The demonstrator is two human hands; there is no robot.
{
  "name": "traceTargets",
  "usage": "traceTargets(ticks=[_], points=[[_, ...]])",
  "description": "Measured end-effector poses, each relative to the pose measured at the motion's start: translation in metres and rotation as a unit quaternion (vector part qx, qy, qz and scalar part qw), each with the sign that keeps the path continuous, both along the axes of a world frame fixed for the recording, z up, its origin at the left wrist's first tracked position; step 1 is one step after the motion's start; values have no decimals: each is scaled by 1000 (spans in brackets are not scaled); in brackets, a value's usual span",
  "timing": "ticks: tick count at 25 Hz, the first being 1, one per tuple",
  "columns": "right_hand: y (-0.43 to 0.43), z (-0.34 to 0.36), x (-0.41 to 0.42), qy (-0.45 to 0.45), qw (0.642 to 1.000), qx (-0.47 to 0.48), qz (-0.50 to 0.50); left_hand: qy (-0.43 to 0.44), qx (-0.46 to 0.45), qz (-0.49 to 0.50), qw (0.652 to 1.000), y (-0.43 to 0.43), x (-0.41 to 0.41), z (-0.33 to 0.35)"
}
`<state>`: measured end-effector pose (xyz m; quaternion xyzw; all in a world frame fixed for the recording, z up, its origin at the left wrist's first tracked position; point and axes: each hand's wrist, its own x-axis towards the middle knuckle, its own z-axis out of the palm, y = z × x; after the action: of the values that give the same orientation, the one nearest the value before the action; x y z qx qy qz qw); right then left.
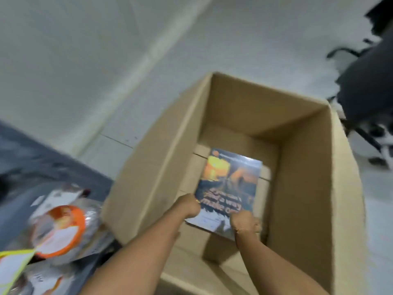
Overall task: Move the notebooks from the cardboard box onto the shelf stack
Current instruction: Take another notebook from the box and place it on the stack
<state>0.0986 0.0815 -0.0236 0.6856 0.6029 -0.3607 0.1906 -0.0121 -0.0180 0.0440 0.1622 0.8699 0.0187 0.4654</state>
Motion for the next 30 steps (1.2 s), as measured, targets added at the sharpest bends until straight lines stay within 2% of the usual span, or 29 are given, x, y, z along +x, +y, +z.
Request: traceTargets(ticks=[2,5,10,15,18,21,23,25,27,30], points=[[0,-29,20,-15,1000,-2,-9,-4,-43,70,997,4,11,-57],[-5,-49,25,20,999,48,-14,11,-49,152,987,11,25,-100],[-8,-58,18,48,992,93,-70,64,-51,229,970,25,40,-106],[-7,-32,6,56,975,128,-173,98,-60,217,969,24,31,-84],[-2,12,-6,118,960,174,-185,150,-1,182,972,27,19,-44],[-5,76,-10,226,916,263,-200,197,150,160,956,13,6,36],[-16,132,-10,369,848,331,-187,246,274,169,914,-13,3,110],[-40,198,-14,500,766,372,-159,346,370,179,843,-57,10,191],[-78,269,-32,631,672,362,-135,502,435,183,725,-114,25,271],[-139,361,-58,778,563,270,-68,677,423,183,574,-188,51,361]])
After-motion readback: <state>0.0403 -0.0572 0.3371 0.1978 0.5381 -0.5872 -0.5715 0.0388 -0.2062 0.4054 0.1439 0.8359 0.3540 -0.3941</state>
